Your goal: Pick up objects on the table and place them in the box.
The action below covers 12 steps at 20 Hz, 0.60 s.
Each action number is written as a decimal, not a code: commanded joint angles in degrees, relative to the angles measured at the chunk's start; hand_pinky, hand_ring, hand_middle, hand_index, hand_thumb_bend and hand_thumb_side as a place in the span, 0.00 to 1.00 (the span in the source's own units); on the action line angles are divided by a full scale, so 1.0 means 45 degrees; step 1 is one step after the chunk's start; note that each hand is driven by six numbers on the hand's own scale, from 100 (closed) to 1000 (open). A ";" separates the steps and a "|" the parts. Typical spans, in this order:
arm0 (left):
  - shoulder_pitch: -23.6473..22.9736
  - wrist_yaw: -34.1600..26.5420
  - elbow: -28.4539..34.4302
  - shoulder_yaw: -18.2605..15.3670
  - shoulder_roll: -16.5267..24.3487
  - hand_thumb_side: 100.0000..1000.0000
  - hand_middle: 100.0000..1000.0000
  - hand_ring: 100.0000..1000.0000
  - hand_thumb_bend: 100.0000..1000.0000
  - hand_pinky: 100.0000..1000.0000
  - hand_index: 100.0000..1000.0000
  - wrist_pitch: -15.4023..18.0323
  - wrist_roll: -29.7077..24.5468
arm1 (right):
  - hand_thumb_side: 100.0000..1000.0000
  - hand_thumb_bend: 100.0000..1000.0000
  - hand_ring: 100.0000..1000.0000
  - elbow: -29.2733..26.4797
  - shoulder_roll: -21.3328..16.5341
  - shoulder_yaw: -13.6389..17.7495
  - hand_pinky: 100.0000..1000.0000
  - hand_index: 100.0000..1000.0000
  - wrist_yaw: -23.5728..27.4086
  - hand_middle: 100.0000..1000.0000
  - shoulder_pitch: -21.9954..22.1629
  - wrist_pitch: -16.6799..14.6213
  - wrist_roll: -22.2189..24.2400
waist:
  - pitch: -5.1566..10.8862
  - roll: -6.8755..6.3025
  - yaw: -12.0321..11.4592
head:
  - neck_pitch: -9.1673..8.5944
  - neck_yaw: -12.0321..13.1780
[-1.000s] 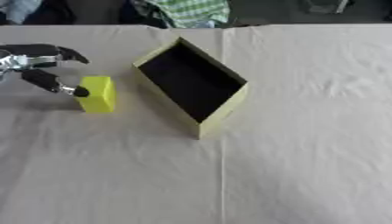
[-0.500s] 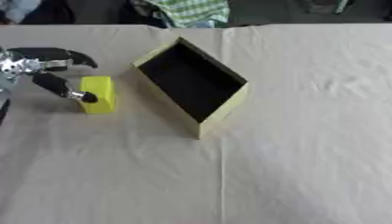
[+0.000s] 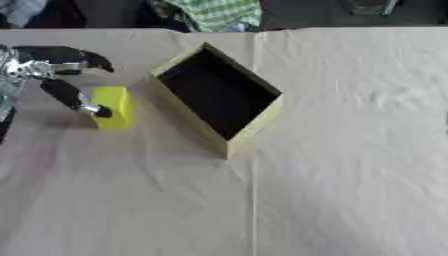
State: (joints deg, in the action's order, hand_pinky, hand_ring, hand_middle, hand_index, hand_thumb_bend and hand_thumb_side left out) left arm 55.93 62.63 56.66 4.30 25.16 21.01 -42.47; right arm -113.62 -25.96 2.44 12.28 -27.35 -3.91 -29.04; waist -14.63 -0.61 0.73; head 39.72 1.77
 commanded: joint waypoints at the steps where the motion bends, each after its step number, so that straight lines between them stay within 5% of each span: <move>1: 0.0129 0.0259 0.0038 0.0024 -0.0022 0.75 0.95 1.00 0.46 1.00 0.96 0.1436 -0.1496 | 0.63 0.00 0.71 -0.0216 -0.0161 0.0055 0.71 0.79 0.0090 0.44 -0.0217 -0.0016 0.0043 | 0.0033 -0.0151 0.0030 | 0.0063 -0.0018; 5: 0.0077 0.0255 -0.0141 0.0158 -0.0098 0.73 0.90 0.99 0.43 1.00 0.92 0.1563 -0.1670 | 0.63 0.00 0.71 -0.0216 -0.0146 0.0063 0.71 0.79 0.0097 0.44 -0.0228 -0.0016 0.0036 | 0.0034 -0.0153 0.0034 | 0.0075 -0.0017; 7: 0.0045 0.0223 -0.0161 0.0207 -0.0088 0.71 0.85 0.95 0.33 1.00 0.86 0.1655 -0.1734 | 0.63 0.00 0.71 -0.0216 -0.0144 0.0067 0.71 0.79 0.0096 0.44 -0.0223 -0.0013 0.0035 | 0.0040 -0.0154 0.0031 | 0.0070 -0.0034; 10: -0.0008 0.0355 0.0108 0.0269 -0.0062 0.72 0.78 0.89 0.05 0.96 0.79 0.1630 -0.1476 | 0.63 0.00 0.71 -0.0216 -0.0136 0.0073 0.71 0.79 0.0099 0.44 -0.0214 -0.0004 0.0036 | 0.0041 -0.0150 0.0018 | 0.0048 -0.0052; 12: -0.0039 0.0488 0.0378 0.0268 -0.0074 0.73 0.76 0.88 0.00 0.94 0.76 0.1512 -0.1170 | 0.63 0.00 0.71 -0.0216 -0.0137 0.0070 0.71 0.79 0.0097 0.44 -0.0208 -0.0002 0.0047 | 0.0037 -0.0139 0.0010 | 0.0034 -0.0062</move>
State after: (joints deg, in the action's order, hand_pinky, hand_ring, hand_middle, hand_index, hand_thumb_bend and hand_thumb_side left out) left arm 54.88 64.27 56.85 5.42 23.76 21.47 -42.01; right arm -113.62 -25.81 2.44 12.62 -27.54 -3.84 -28.95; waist -14.67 -0.61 0.78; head 39.73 1.61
